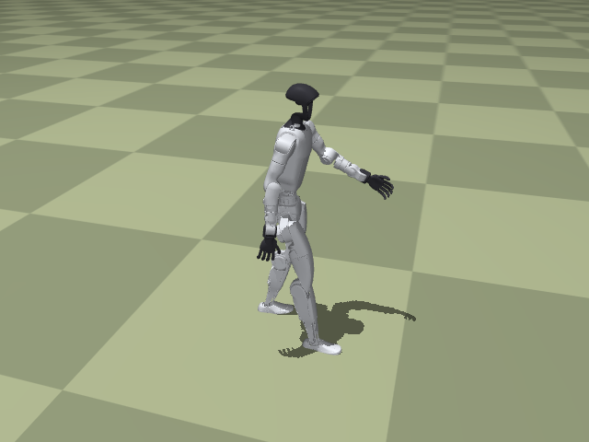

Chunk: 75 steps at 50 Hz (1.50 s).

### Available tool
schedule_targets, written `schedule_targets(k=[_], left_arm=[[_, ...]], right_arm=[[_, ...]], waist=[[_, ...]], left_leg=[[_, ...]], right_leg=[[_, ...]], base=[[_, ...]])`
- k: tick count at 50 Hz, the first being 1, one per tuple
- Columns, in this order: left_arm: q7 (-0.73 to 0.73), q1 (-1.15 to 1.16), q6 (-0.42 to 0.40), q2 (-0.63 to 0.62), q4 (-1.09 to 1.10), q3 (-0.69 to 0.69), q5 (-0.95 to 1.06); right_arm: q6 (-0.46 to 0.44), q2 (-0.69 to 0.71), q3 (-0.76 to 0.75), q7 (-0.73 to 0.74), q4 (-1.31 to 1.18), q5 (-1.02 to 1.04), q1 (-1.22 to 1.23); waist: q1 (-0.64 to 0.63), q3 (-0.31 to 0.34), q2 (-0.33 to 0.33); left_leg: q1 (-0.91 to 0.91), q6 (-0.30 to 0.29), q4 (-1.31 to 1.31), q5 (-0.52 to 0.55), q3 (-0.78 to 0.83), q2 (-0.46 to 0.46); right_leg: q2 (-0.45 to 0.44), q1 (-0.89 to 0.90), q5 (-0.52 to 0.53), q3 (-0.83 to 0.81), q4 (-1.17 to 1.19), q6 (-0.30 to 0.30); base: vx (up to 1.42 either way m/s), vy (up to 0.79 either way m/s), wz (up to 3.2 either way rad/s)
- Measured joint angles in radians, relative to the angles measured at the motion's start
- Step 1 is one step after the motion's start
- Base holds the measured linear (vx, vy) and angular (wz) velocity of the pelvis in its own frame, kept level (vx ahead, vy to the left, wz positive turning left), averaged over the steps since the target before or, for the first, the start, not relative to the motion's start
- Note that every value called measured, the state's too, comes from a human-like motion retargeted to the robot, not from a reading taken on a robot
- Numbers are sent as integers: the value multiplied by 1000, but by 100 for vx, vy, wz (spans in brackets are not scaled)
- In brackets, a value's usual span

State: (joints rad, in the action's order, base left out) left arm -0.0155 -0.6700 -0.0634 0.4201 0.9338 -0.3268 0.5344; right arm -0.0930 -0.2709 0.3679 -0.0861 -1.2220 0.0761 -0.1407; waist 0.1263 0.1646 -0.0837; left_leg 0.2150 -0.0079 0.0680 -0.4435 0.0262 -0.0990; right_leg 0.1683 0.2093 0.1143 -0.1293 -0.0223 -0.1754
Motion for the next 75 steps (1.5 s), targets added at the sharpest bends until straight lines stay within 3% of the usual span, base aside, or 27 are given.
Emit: schedule_targets(k=[3, 10, 15, 18, 22, 25, 30, 36, 40, 43, 47, 50, 55, 58, 60, 65, 67, 71, 75], left_arm=[[-14, 22, -11, -3, -7, -27, -53], [-82, 167, 14, -54, 131, -99, -268], [-78, 366, 81, -123, 306, -120, -358], [-63, 490, 126, -150, 409, -79, -378], [-49, 623, 151, -153, 484, 2, -372], [-56, 705, 139, -138, 482, 33, -340], [-69, 800, 110, -105, 411, 39, -226], [-88, 854, 92, -111, 341, 117, -197], [-110, 865, 79, -147, 301, 168, -218], [-136, 864, 79, -168, 263, 171, -205], [-196, 853, 100, -180, 217, 149, -181], [-248, 839, 120, -181, 197, 135, -197], [-239, 766, 124, -165, 182, 119, -218], [-156, 707, 121, -153, 149, 127, -170], [-108, 673, 116, -146, 113, 132, -127], [-72, 610, 92, -128, 2, 114, -50], [-75, 581, 86, -118, -34, 96, -36], [-77, 518, 72, -99, -63, 54, -50], [-54, 455, 47, -85, -38, 28, -101]], right_arm=[[4, 16, -27, -17, -8, 0, -18], [14, 30, -67, -35, -98, -39, -2], [-14, 12, -67, -8, -154, -55, 25], [-25, -1, -62, 29, -176, -61, 76], [-36, -24, -49, 90, -203, -22, 207], [-52, -40, -7, 106, -214, 43, 336], [-60, -69, 118, 90, -180, 228, 562], [6, -109, 156, 106, -66, 421, 780], [41, -117, 118, 115, 21, 424, 865], [48, -104, 96, 125, 92, 385, 885], [55, -79, 103, 121, 212, 345, 855], [76, -65, 137, 93, 323, 338, 799], [126, -71, 250, 6, 526, 316, 755], [146, -92, 327, -46, 663, 321, 781], [160, -114, 374, -78, 761, 332, 813], [211, -184, 459, -103, 1005, 373, 933], [227, -219, 478, -87, 1101, 398, 999], [246, -286, 501, -25, 1270, 453, 1141], [252, -339, 520, 38, 1392, 501, 1288]], waist=[[18, 24, 6], [-5, 8, 28], [-46, -27, -7], [-77, -55, -27], [-138, -66, -37], [-212, -56, -53], [-355, -34, -67], [-454, -31, 27], [-463, -42, 71], [-467, -60, 71], [-474, -87, 68], [-477, -102, 86], [-500, -156, 83], [-492, -163, 70], [-482, -158, 70], [-440, -140, 83], [-417, -126, 86], [-376, -89, 70], [-341, -30, 20]], left_leg=[[62, -19, 7, -31, -26, 24], [101, -25, 106, -26, -63, 72], [11, 40, 353, 145, -72, -16], [-161, 75, 643, 226, 10, -11], [-360, 150, 902, 182, 173, 62], [-433, 180, 891, 92, 277, 79], [-451, 119, 498, 95, 398, 32], [-391, -28, -35, 196, 657, 67], [-389, -114, -155, 188, 867, 82], [-384, -126, -155, 192, 909, 89], [-340, -107, -155, 200, 820, 94], [-276, -93, -155, 175, 729, 107], [-240, -38, -126, 131, 578, 117], [-231, -19, -90, 111, 456, 93], [-218, -16, -60, 95, 366, 77], [-180, -16, 19, 64, 105, 38], [-161, -20, 41, 58, -12, 21], [-107, -32, 49, 62, -247, -19], [-34, -49, 25, 82, -469, -78]], right_leg=[[-17, 6, -25, 48, -65, -82], [-60, -67, 50, 28, -65, -86], [51, -155, -74, 16, -55, -84], [74, -178, -115, 3, -42, -44], [77, -195, -160, -11, -29, -7], [81, -208, -189, -3, -19, 0], [73, -230, -227, 15, -16, -6], [-57, -331, -292, -43, -23, 14], [-123, -407, -330, -117, -21, 40], [-146, -439, -336, -161, -2, 66], [-165, -469, -302, -203, 71, 108], [-170, -472, -213, -241, 215, 137], [-121, -222, -26, -177, 751, 125], [-138, -71, -22, -55, 954, 101], [-133, -7, -61, -8, 1020, 119], [-74, 64, -164, 3, 968, 206], [-56, 68, -206, -10, 879, 213], [-35, 49, -212, 2, 600, 174], [3, -1, -125, 121, 234, 86]], base=[[57, -20, 54], [59, -29, 26], [59, -4, 34], [50, -19, 34], [44, -16, 18], [39, -11, -18], [37, -4, -25], [41, 2, 28], [45, 4, 88], [48, 5, 87], [53, 9, 86], [57, 14, 105], [50, 16, 124], [44, 13, 187], [42, 12, 225], [39, 7, 278], [37, -1, 320], [35, -8, 320], [36, -17, 300]])
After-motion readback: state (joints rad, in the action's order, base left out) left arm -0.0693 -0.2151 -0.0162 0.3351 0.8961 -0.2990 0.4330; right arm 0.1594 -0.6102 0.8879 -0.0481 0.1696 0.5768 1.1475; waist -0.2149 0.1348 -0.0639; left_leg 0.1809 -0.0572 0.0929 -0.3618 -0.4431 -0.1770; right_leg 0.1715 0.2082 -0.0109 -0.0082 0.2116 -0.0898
